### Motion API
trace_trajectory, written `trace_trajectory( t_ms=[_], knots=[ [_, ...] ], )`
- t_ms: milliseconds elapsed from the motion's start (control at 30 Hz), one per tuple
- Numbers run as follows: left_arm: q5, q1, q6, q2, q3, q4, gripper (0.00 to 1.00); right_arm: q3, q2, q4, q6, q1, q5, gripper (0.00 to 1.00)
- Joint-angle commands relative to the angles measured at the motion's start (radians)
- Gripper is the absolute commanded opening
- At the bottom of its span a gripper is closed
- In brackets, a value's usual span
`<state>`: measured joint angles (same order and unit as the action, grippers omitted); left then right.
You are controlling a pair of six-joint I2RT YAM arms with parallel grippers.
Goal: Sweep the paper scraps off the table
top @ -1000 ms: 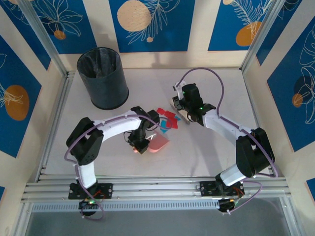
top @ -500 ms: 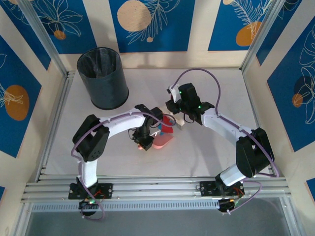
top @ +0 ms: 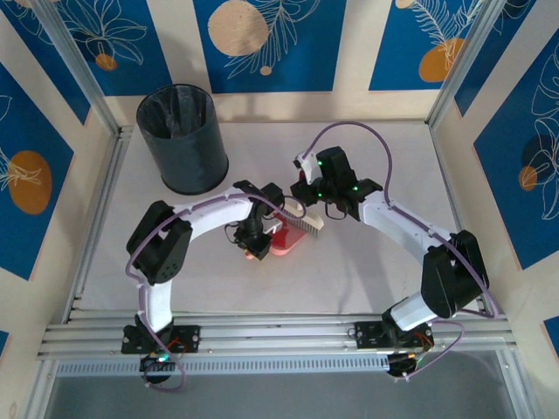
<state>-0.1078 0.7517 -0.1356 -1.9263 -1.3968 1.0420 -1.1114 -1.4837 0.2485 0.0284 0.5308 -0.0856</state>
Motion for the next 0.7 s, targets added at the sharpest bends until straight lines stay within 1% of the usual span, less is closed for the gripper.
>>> trace_trajectory(
  t_ms=[0,100,200,333,533,667],
  knots=[
    [-0.024,-0.025,-0.035,0.026,0.042,0.000,0.00,-0.029,0.053,-0.007,0.011,0.011,-0.001,0.00],
    [-0.024,-0.037,-0.042,0.038,0.061,-0.011,0.00,-0.030,0.055,-0.045,0.012,0.009,-0.053,0.00],
    [-0.032,-0.052,-0.047,0.050,0.079,-0.027,0.00,-0.034,0.041,-0.094,0.013,0.011,-0.134,0.00],
    [-0.052,-0.072,-0.044,0.058,0.087,-0.042,0.00,-0.072,-0.021,-0.156,0.003,0.012,-0.228,0.00],
    [-0.073,-0.090,-0.033,0.052,0.084,-0.050,0.00,-0.162,-0.158,-0.233,-0.049,0.017,-0.291,0.00],
    [-0.078,-0.097,-0.029,0.051,0.084,-0.050,0.00,-0.227,-0.239,-0.226,-0.086,0.024,-0.287,0.00]
  ],
)
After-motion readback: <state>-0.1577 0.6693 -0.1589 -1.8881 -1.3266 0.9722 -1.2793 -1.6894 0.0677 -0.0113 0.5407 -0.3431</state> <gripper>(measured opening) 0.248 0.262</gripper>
